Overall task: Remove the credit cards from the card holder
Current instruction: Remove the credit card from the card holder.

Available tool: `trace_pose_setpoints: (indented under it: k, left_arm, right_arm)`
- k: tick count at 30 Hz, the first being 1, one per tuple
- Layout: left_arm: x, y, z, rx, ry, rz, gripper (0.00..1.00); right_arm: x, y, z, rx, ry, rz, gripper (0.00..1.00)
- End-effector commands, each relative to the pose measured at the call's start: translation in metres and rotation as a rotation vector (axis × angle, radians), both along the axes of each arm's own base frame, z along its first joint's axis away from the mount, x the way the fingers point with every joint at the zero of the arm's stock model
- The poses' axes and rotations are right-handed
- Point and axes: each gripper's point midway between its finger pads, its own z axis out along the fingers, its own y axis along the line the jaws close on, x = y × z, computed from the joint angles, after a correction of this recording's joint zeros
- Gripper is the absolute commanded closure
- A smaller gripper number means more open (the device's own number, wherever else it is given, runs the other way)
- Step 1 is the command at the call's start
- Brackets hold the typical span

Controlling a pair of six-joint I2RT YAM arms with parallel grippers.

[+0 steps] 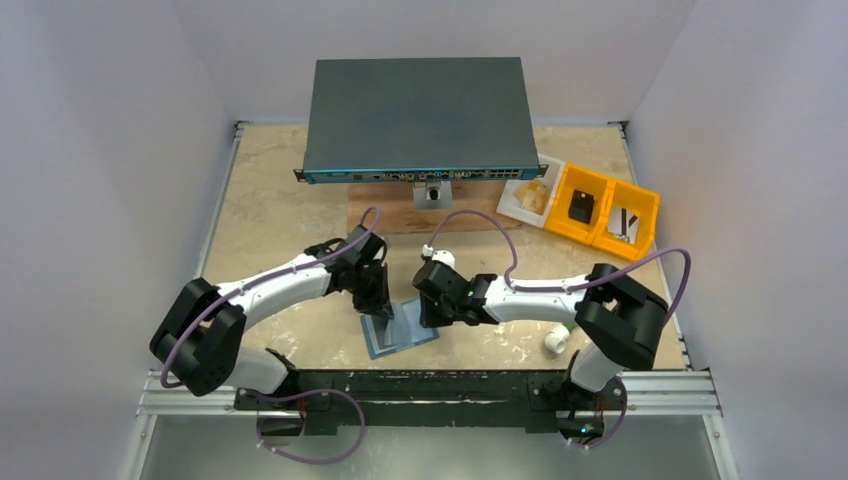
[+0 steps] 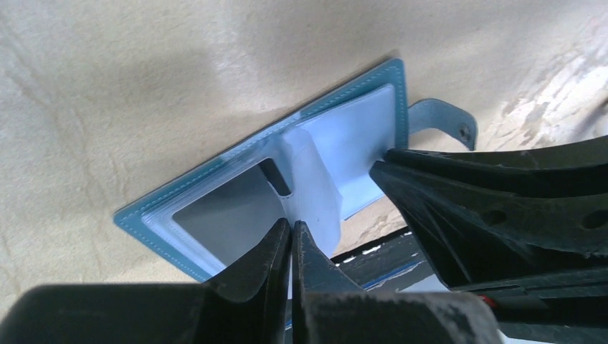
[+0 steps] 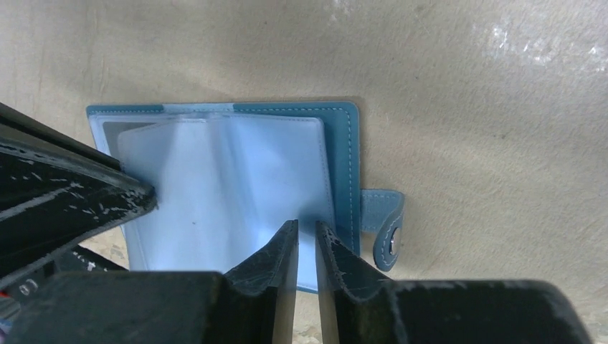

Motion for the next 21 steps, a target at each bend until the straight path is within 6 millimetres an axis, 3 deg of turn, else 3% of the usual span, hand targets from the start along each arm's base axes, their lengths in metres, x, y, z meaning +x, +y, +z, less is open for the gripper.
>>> trace_pose_setpoints:
  k: [1,14,21]
  left_arm:
    - [0.008,-0.021,0.011,-0.103,-0.015,-0.027,0.95]
    - [0.014,-0.048,0.015,-0.206,0.003,-0.03,0.63]
    - [0.017,-0.059,0.016,-0.231,0.012,-0.04,0.5]
  right_arm:
    - [0.004,-0.001,-0.01,-0.021,-0.016,-0.003,0.86]
    - [0.0,0.003,-0.008,0.015,-0.004,0.006,0.9]
    - [0.004,0.004,0.013,0.053,-0.034,-0.006,0.9]
